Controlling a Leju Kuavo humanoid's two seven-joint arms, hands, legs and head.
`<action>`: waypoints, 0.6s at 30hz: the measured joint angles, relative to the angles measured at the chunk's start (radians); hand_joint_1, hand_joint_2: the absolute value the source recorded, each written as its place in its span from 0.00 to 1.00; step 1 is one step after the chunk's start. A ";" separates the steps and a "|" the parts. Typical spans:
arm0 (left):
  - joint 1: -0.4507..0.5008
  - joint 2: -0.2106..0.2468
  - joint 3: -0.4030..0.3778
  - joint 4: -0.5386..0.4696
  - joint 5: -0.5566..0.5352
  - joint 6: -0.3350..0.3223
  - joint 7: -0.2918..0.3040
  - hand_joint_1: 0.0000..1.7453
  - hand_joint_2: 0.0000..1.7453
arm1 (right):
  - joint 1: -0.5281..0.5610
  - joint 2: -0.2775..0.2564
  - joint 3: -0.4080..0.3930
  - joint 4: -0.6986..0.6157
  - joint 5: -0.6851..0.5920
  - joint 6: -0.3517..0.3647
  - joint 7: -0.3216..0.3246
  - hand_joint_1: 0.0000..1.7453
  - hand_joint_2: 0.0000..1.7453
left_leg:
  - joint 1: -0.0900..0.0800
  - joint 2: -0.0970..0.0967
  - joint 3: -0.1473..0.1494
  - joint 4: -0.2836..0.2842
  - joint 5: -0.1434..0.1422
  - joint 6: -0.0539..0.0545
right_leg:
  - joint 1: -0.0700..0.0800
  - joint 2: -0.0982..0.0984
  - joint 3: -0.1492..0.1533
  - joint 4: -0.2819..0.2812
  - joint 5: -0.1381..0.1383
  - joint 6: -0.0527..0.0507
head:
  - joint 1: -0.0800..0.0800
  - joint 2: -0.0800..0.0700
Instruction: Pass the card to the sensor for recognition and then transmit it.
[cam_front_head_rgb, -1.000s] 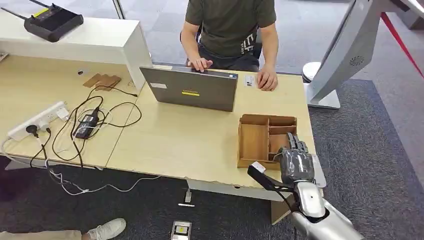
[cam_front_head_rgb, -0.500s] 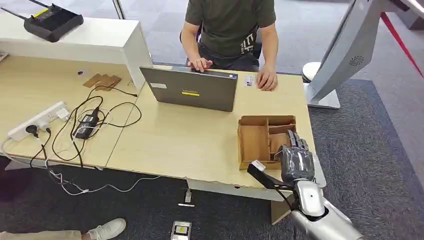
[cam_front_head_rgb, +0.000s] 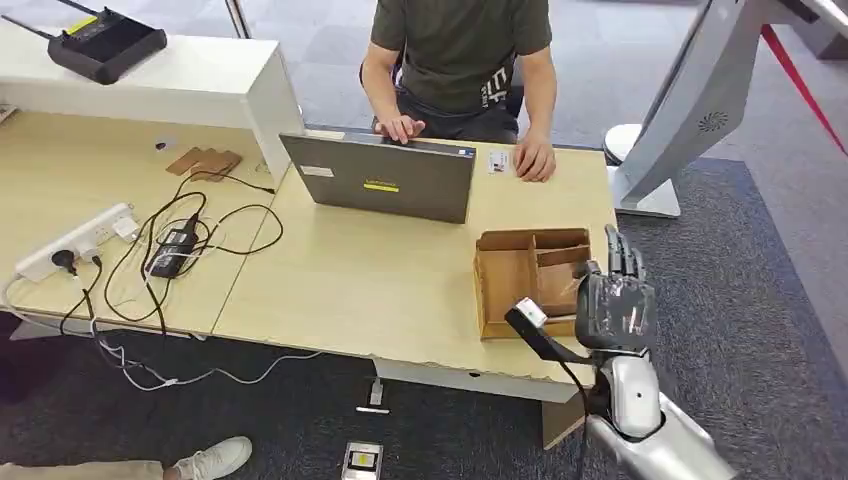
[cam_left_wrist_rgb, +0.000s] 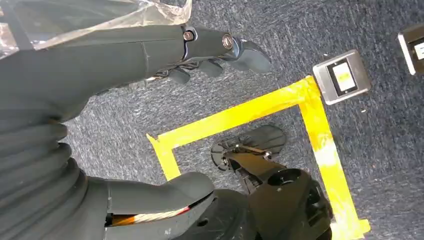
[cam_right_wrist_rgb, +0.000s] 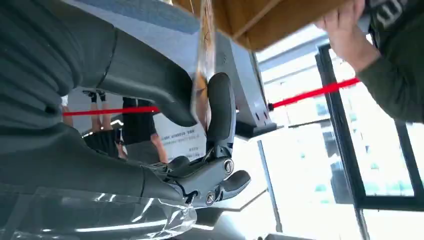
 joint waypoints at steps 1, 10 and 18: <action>-0.001 0.000 -0.001 0.000 0.000 -0.001 0.000 0.00 1.00 | 0.004 0.000 -0.014 -0.011 0.014 -0.005 0.000 1.00 1.00 | 0.000 0.000 0.000 0.000 0.000 0.000 | 0.000 0.000 0.000 0.000 0.000 0.000 | 0.000 0.000; -0.015 -0.001 -0.020 0.000 -0.014 -0.013 0.006 0.00 1.00 | 0.023 0.021 -0.078 -0.090 -0.234 -0.006 -0.183 1.00 1.00 | 0.000 0.000 0.000 0.000 0.000 0.000 | 0.000 0.000 0.000 0.000 0.000 0.000 | 0.000 0.000; -0.038 -0.002 -0.032 0.000 -0.046 -0.027 0.025 0.00 1.00 | -0.077 0.080 -0.053 -0.115 -0.368 0.146 -0.226 1.00 1.00 | 0.000 0.000 0.000 0.000 0.000 0.000 | 0.000 0.000 0.000 0.001 0.000 0.000 | 0.000 0.000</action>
